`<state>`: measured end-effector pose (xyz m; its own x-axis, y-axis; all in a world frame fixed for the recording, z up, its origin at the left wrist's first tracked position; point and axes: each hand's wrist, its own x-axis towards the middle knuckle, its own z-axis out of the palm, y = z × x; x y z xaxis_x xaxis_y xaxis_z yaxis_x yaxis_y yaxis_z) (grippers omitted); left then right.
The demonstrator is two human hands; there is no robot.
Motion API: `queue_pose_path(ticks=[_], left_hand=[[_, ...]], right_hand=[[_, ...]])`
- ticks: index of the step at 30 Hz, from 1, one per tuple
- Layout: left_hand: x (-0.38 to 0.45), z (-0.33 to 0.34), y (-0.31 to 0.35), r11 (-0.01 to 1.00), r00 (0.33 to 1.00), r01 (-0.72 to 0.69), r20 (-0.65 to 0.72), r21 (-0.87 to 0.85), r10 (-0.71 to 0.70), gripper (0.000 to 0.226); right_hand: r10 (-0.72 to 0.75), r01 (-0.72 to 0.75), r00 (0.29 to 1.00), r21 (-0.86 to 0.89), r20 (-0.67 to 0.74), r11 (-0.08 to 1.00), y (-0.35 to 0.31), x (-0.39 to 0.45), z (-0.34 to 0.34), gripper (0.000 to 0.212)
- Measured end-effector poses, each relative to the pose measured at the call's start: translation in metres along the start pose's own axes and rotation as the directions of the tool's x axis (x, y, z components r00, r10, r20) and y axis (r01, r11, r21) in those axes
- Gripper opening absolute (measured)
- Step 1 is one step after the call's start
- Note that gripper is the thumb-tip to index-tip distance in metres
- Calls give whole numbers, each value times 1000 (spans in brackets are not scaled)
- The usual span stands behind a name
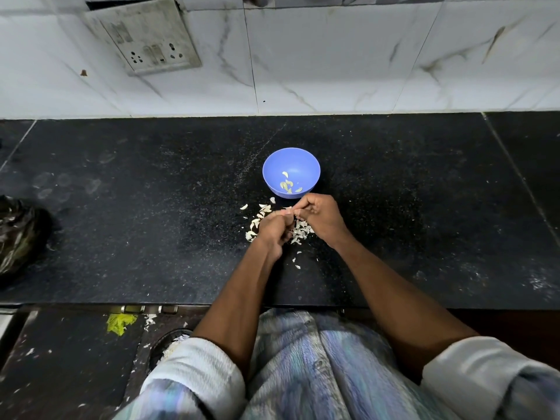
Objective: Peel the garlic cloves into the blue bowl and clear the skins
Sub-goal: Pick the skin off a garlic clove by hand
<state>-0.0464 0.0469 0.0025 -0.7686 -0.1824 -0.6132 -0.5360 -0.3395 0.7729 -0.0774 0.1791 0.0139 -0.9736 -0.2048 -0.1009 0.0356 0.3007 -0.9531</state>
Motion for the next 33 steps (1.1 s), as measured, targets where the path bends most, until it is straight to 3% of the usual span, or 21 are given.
queue_pose_path(ticks=[2, 5, 9, 12, 15, 17, 24, 33], left_hand=[[-1, -3, -7, 979, 980, -194, -30, 65, 196, 14], [-2, -6, -11, 868, 883, -462, 5, 183, 469, 8], [2, -10, -8, 773, 813, -558, 15, 302, 582, 11], [4, -9, -12, 791, 827, -534, -9, 299, 562, 13], [2, -3, -13, 913, 914, -391, -65, 117, 400, 13], [0, 0, -13, 941, 939, -334, -72, 58, 338, 15], [5, -1, -17, 953, 952, -301, -57, 24, 302, 16], [11, 2, -20, 961, 961, -268, -55, 69, 272, 18]], right_hand=[[125, -126, 992, 119, 10, 985, -1, 2, -1, 7], [262, -271, 963, 242, 69, 932, -6, 5, -3, 11], [297, -315, 949, 368, 106, 875, -7, 4, -3, 17], [283, -296, 955, 361, 89, 884, -7, 2, -2, 16], [239, -239, 970, 286, 34, 928, -6, 3, 0, 17], [237, -235, 971, 281, 26, 931, -6, 3, 0, 18], [261, -258, 965, 313, 31, 914, -6, 3, -1, 19], [199, -198, 980, 171, 12, 965, -5, 3, -7, 16]])
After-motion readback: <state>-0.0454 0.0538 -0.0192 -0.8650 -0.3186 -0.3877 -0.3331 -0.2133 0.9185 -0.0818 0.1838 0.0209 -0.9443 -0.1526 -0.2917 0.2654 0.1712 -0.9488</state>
